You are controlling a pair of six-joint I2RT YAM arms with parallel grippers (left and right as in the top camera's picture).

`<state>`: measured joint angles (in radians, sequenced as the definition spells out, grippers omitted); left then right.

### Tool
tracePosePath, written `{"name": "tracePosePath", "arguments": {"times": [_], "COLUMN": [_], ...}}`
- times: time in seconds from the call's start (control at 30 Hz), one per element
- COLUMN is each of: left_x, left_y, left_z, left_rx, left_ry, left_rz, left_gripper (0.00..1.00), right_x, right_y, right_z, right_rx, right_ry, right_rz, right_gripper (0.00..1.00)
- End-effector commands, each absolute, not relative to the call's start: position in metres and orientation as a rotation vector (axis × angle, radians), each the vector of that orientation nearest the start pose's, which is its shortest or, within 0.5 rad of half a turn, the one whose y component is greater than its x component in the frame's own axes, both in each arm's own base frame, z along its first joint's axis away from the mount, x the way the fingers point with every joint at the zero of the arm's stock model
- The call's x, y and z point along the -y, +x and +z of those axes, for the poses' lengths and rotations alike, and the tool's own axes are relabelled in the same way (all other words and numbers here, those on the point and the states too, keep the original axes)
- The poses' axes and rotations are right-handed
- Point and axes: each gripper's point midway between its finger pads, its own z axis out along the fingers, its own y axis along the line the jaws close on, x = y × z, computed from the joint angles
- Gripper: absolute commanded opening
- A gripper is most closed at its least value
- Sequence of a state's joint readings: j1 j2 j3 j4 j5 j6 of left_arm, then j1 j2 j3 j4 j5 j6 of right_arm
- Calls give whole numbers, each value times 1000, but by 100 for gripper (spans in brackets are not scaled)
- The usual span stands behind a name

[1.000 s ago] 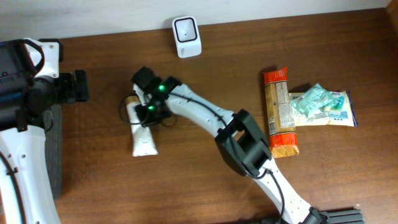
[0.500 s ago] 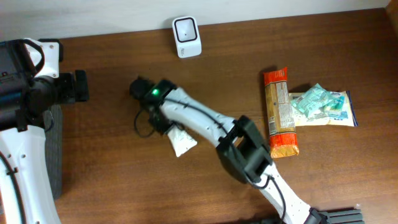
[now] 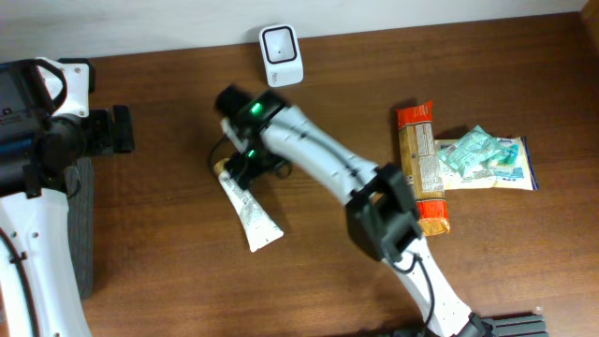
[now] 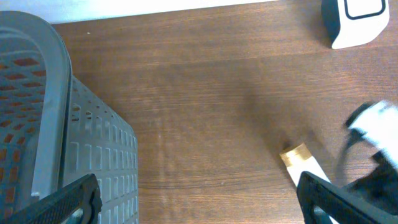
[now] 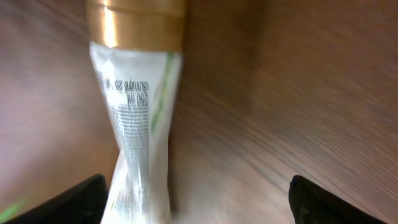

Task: Scan the item barcode
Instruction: 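Lift the Pantene tube up toward the scanner box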

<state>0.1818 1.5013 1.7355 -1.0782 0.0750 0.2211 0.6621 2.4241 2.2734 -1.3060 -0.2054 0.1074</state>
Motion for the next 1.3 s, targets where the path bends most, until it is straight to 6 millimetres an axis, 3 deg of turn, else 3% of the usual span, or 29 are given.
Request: {"name": "tracePosePath", "arguments": {"times": [0.0,0.1,0.2,0.33,0.43,0.57,0.6,0.63,0.67,0.7,0.77,0.8,0.87,0.93,1.0,1.07,1.1,1.27], "left_x": [-57,-57,-57,-57,-57,-57,-57,-57,-57,-57,-57,-57,-57,-57,-57,-57,-57,-57], "left_y": [383,383,383,383,383,383,383,383,383,383,383,383,383,383,383,383,383,383], "left_z": [313,313,313,313,313,313,313,313,313,313,313,313,313,313,313,313,313,313], "left_rx": [-2401,-2401,-2401,-2401,-2401,-2401,-2401,-2401,-2401,-2401,-2401,-2401,-2401,-2401,-2401,-2402,-2402,-2402], "left_ry": [97,97,97,97,97,97,97,97,97,97,97,97,97,97,97,97,97,97], "left_rz": [95,95,95,95,95,95,95,95,95,95,95,95,95,95,95,95,95,95], "left_gripper": [99,99,99,99,99,99,99,99,99,99,99,99,99,99,99,99,99,99], "right_x": [-334,-327,-323,-322,-335,-343,-342,-340,-340,-340,-340,-340,-338,-339,-339,-323,-312,-271], "right_y": [362,329,293,285,283,298,301,302,302,301,301,303,311,326,340,350,353,355], "right_z": [128,108,63,34,24,0,-6,-7,-7,-7,-6,-2,15,60,128,192,219,297], "right_rx": [-2927,-3047,-3154,-3164,-3099,-3098,-3116,-3120,-3120,-3122,-3122,-3119,-3090,-2960,-2715,-2517,-2442,-2252], "right_ry": [-875,-929,-1028,-1023,-1042,-888,-826,-819,-817,-818,-816,-806,-782,-788,-814,-791,-778,-740], "right_rz": [808,949,931,961,1052,943,914,915,915,915,922,940,1018,1212,1492,1635,1665,1626], "right_gripper": [95,94,89,78,70,62,57,45,28,18,4,4,4,4,4,4,4,4]}}
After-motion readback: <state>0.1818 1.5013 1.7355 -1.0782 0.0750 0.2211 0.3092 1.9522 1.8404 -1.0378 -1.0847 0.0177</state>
